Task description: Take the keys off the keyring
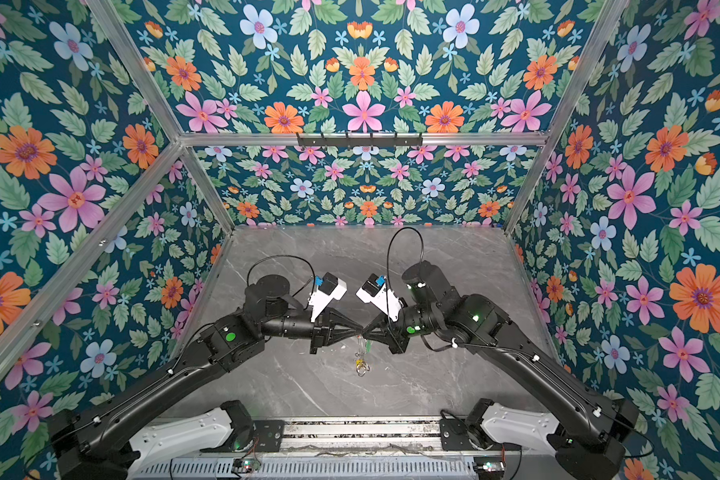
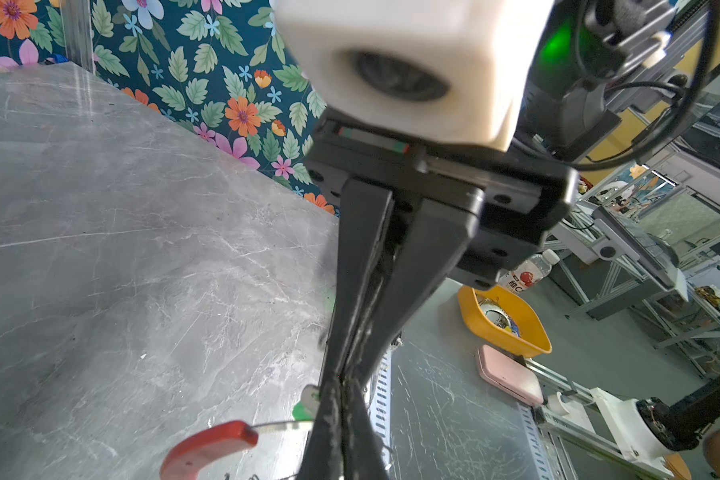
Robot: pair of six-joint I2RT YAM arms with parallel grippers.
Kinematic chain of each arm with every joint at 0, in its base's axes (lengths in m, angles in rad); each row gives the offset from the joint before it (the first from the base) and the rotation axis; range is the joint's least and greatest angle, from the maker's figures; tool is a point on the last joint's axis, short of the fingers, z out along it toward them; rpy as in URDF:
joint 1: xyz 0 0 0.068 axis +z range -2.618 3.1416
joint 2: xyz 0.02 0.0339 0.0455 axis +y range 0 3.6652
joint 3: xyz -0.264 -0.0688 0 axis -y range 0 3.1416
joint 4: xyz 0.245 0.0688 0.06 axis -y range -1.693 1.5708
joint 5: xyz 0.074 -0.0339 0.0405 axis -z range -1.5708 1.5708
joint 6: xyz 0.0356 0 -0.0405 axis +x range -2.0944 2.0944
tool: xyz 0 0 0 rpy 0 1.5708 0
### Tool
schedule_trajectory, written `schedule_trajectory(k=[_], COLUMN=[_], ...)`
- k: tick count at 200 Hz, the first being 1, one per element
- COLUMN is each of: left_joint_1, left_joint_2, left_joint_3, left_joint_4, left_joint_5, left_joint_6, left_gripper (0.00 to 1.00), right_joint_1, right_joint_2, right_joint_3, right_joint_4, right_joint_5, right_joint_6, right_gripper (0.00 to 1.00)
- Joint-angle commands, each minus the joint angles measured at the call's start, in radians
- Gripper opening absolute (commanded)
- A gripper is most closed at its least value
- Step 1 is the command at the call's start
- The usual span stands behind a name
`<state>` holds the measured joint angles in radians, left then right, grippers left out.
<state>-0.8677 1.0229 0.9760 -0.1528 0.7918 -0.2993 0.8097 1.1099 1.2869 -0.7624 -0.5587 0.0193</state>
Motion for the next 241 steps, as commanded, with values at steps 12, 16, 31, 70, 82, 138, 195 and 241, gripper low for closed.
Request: schedule_trajectory(k=[12,16,31,70,82,138,195,241], left_joint_1=[-0.001,-0.001,-0.001,-0.002,-0.002,-0.002,-0.002,-0.001], left_joint_2=[-0.007,-0.008,-0.019,-0.065,-0.080,-0.121,-0.141,-0.139], left_joint_3=[-0.003,-0.004,-0.009,-0.045,-0.057,-0.114,-0.146,-0.155], left_joint_4=[0.070,0.070,0.071,0.127,0.145,0.240,0.307,0.341], left_joint_5=[0.008,0.003,-0.015,-0.072,-0.098,-0.138,-0.164,-0.157], left_joint_6=[-0.017,-0.017,-0.025,-0.059,-0.068,-0.103,-0.127,-0.142], left_gripper=[0.00,0.00,0.00,0.00,0.00,0.00,0.00,0.00], right_joint_1=[0.002,0.002,0.003,0.005,0.004,0.004,0.014,0.023], right_joint_2=[-0.036,-0.041,-0.073,-0.196,-0.232,-0.352,-0.330,-0.306], right_joint_3=[-0.038,-0.045,-0.086,-0.262,-0.318,-0.487,-0.539,-0.556], right_joint_4=[0.198,0.207,0.258,0.480,0.554,0.784,0.837,0.850], right_joint_5=[0.033,0.037,0.053,0.109,0.117,0.074,0.062,0.082], right_joint_6=[0.037,0.039,0.046,0.086,0.098,0.129,0.155,0.157], right_gripper=[0.36,0.38,0.43,0.49,0.49,0.54,0.54,0.53])
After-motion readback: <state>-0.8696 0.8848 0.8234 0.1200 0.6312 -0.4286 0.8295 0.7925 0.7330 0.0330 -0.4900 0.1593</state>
